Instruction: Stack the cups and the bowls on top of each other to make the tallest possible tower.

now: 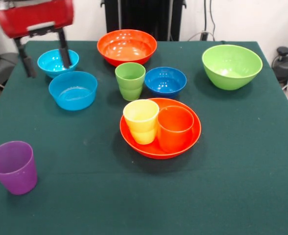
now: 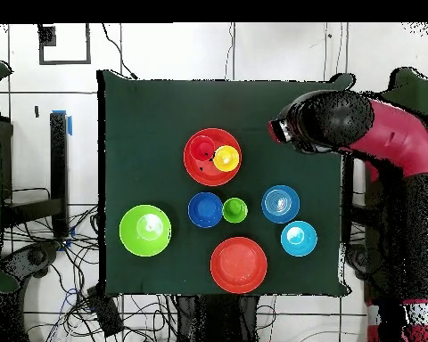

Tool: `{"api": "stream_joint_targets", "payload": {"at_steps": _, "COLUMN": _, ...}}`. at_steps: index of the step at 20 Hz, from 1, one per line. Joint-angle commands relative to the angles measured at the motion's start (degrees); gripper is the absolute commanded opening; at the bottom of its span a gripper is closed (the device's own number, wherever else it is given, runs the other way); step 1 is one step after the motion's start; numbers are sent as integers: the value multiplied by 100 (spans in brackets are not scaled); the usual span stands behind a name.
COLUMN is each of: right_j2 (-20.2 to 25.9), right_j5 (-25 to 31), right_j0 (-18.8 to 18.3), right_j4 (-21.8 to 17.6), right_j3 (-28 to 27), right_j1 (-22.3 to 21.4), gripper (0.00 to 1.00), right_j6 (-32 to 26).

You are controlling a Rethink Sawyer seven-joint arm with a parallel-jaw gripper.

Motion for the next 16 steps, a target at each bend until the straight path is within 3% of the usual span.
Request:
{"api": "stream_joint_targets", "payload": {"at_steps": 1, "right_j2": 136, "right_j5": -221, "right_j0": 451, "right_j4": 36, "right_j3": 913, "right_j1": -229, "gripper": 100, "right_j6": 679}}
{"api": "stream_joint_targets", "payload": {"at_steps": 5, "right_j2": 158, "right_j5": -324, "right_j0": 578, "right_j4": 157, "right_j3": 1189, "right_j1": -311, "gripper": 100, "right_j6": 779}}
{"api": "stream_joint_targets", "payload": {"at_steps": 13, "right_j2": -113, "right_j5": -526, "right_j0": 897, "right_j4": -59, "right_j3": 1257, "right_j1": -427, "gripper": 100, "right_j6": 882}}
{"api": "stream_joint_targets", "payload": {"at_steps": 16, "right_j2": -353, "right_j5": -625, "right_j0": 1051, "right_j4": -38, "right_j3": 1246, "right_j1": -467, "gripper": 100, "right_j6": 1290}}
